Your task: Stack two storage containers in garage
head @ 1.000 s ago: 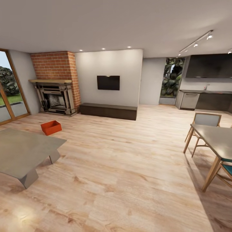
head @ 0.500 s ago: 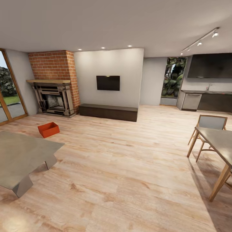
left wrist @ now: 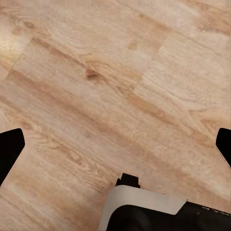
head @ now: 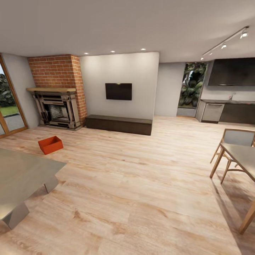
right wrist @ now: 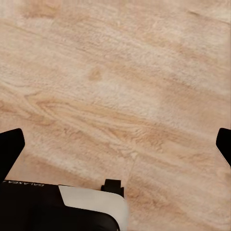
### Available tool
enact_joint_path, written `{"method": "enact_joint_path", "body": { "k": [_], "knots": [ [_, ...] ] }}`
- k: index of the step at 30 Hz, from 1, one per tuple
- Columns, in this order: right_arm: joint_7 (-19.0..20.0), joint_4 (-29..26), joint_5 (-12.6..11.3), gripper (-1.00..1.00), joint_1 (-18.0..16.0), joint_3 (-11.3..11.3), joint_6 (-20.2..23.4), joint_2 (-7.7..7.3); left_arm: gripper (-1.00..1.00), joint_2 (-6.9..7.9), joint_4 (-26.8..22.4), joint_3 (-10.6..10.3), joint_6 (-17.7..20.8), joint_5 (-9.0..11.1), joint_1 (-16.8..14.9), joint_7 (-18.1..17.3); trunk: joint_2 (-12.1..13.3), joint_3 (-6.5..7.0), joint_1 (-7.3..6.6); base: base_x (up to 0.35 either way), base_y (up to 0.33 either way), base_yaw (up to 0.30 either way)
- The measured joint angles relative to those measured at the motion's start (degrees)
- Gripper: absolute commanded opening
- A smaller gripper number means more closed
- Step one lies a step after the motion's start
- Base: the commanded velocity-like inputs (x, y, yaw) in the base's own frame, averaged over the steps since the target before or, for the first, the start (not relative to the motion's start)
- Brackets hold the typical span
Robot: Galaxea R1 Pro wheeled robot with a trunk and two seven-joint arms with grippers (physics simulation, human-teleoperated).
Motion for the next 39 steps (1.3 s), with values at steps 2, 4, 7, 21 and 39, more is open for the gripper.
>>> {"method": "enact_joint_path", "body": {
  "k": [2, 4, 7, 21, 39],
  "knots": [
    [0.0, 0.0, 0.0, 1.0, 0.0, 0.0, 0.0, 0.0, 1.0, 0.03, 0.0, 0.0, 0.0, 0.0, 0.0, 0.0, 0.0, 0.0, 0.0, 0.324, 0.0, 0.0],
    [0.0, 0.0, 0.0, 1.0, 0.0, 0.0, 0.0, 0.0, 1.0, 0.01, 0.0, 0.0, 0.0, 0.0, 0.0, 0.0, 0.0, 0.0, 0.0, 0.323, 0.0, 0.0],
    [0.0, 0.0, 0.0, 1.0, 0.0, 0.0, 0.0, 0.0, 1.0, -0.11, 0.0, 0.0, 0.0, 0.0, 0.0, 0.0, 0.0, 0.0, 0.0, 0.324, 0.0, 0.0],
    [0.0, 0.0, 0.0, 1.0, 0.0, 0.0, 0.0, 0.0, 1.0, -0.12, 0.0, 0.0, 0.0, -0.1, 0.0, 0.0, 0.0, 0.0, 0.0, 0.323, 0.0, 0.0],
    [0.0, 0.0, 0.0, 1.0, 0.0, 0.0, 0.0, 0.0, 1.0, -0.12, 0.0, 0.0, 0.0, -0.1, 0.0, 0.0, 0.0, 0.21, 0.0, 0.324, 0.0, 0.0]
  ]
}}
